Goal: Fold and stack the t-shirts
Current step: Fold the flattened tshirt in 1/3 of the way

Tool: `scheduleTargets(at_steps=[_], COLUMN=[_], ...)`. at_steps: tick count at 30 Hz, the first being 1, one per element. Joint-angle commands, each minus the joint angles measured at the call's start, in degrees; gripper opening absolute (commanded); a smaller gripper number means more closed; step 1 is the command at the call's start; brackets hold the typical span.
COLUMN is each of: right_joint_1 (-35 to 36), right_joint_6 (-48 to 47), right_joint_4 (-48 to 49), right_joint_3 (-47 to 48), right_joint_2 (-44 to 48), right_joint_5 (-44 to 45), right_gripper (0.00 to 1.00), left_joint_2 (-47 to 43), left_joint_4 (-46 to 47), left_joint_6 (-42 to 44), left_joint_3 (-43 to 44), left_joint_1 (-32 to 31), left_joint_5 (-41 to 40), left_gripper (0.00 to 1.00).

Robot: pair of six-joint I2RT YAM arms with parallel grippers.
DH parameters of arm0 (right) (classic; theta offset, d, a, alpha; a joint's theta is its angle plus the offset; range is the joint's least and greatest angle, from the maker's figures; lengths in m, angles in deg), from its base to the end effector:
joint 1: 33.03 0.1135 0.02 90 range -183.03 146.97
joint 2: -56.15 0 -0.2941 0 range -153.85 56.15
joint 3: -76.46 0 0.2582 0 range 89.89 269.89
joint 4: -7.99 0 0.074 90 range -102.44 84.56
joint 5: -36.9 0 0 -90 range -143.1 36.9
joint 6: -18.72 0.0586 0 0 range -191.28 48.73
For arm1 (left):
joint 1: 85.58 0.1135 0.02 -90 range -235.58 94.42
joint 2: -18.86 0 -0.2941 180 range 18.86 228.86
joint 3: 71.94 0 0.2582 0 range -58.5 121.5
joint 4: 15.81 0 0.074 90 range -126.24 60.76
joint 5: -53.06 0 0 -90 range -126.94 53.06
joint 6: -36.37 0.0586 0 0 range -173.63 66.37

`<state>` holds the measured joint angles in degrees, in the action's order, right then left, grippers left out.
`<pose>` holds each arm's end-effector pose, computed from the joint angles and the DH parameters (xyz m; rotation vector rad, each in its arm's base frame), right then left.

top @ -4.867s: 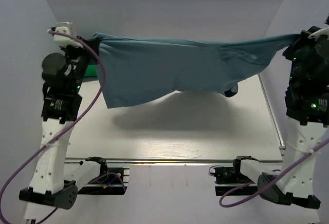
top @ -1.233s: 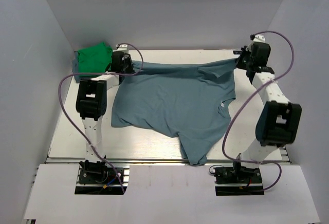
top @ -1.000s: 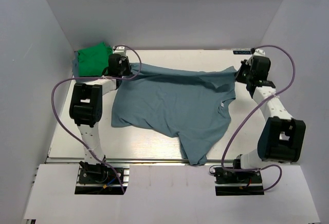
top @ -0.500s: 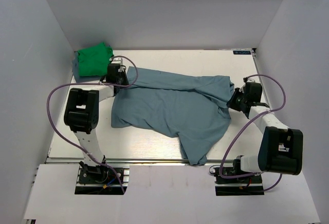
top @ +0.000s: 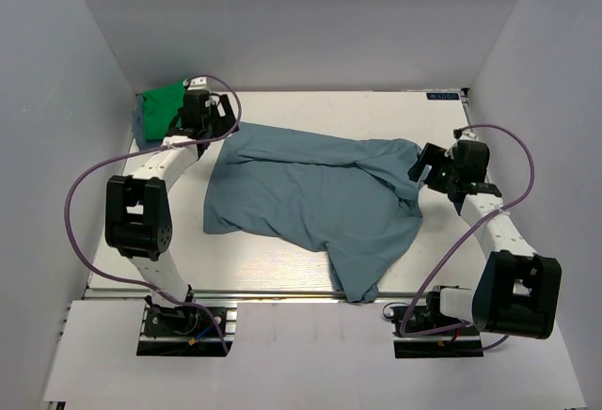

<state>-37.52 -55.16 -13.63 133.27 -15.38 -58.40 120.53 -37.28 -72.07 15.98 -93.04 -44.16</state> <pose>0.2827 -0.0168 0.2484 0.3444 2.1832 0.2150 0.4355 -0.0496 0.2639 -0.2797 2.1644 -0.1192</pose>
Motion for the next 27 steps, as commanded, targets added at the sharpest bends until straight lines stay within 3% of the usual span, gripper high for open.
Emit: scheduleTargets(at_steps=[1, 6, 12, 17, 20, 27], right_joint_1=[-0.17, 0.97, 2.56, 2.21, 1.94, 0.36], right_joint_6=[0.75, 3.04, 2.51, 5.76, 8.83, 11.57], right_joint_4=[5.89, 13.37, 9.6, 9.15, 8.54, 4.86], right_joint_3=[3.47, 9.16, 21.66, 22.55, 21.49, 18.76], right_joint_2=[-1.15, -10.81, -26.36, -32.62, -36.13, -36.14], right_joint_5=[-7.05, -14.99, -11.93, -9.64, -6.14, 6.86], right_gripper=[0.9, 0.89, 0.88, 0.86, 0.86, 0.88], left_joint_2=[1.06, 10.46, 21.28, 22.53, 21.38, 20.68], left_joint_4=[2.4, 4.34, -0.31, -0.24, 0.3, -3.39], left_joint_6=[2.0, 1.39, 0.07, -1.25, -1.25, -0.72], left_joint_3=[2.77, 9.17, 16.13, 11.85, 8.42, 8.4], left_joint_1=[-0.7, -0.71, -0.71, 0.69, 0.7, 2.28], left_joint_5=[10.18, 19.69, 22.08, 20.24, 14.62, 9.86], left_gripper=[1.0, 1.0, 1.0, 1.0, 1.0, 1.0])
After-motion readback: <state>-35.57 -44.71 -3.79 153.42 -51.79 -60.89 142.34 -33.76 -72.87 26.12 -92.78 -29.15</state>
